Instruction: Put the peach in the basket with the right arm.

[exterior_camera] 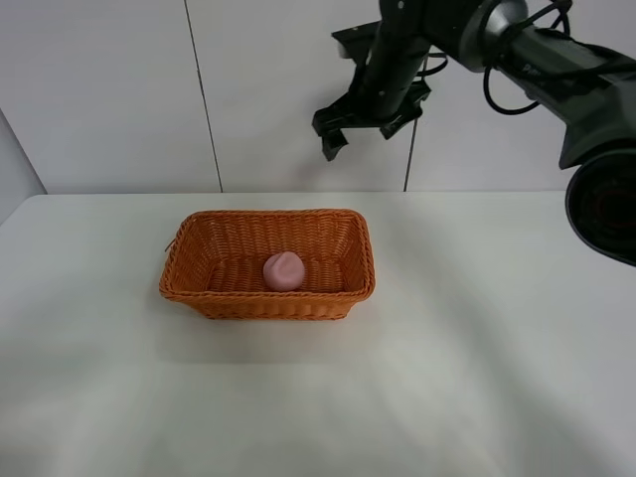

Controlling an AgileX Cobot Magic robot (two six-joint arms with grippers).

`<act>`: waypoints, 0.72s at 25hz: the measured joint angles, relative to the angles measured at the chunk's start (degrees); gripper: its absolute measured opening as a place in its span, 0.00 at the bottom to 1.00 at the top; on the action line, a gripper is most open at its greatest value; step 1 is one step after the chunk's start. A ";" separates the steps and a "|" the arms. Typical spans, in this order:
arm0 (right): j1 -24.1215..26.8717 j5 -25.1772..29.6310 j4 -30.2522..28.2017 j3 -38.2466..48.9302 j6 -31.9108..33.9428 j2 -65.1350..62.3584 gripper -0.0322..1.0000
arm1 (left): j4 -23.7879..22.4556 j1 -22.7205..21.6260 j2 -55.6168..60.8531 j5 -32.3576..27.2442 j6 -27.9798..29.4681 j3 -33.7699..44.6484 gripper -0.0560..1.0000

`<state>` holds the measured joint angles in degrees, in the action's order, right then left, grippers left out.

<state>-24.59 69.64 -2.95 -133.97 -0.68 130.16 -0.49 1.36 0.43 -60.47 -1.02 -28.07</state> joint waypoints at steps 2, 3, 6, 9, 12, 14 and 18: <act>4.26 0.00 -0.48 0.00 0.00 0.00 0.71 | 0.00 0.00 0.00 0.00 0.00 0.00 0.99; 6.01 0.00 -0.73 0.00 0.00 0.00 0.71 | 0.00 0.00 0.00 0.00 0.00 0.00 0.99; 11.73 0.00 -0.86 0.00 0.00 0.00 0.71 | 0.00 0.00 0.00 0.00 0.00 0.00 0.99; 17.03 0.00 -0.86 0.00 0.00 0.00 0.71 | 0.00 0.00 0.00 0.00 0.00 0.00 0.99; 20.94 0.00 -0.81 0.00 0.00 0.00 0.71 | 0.00 0.00 0.00 0.00 0.00 0.00 0.99; 22.85 0.00 -0.65 0.00 0.00 0.00 0.71 | 0.00 0.00 0.00 0.00 0.00 0.00 0.99; 24.85 0.00 0.28 0.00 0.00 0.00 0.71 | 0.00 0.00 0.00 0.00 0.00 0.00 0.99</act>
<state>0.26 69.64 -2.67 -133.97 -0.68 130.16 -0.49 1.36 0.43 -60.47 -1.02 -28.07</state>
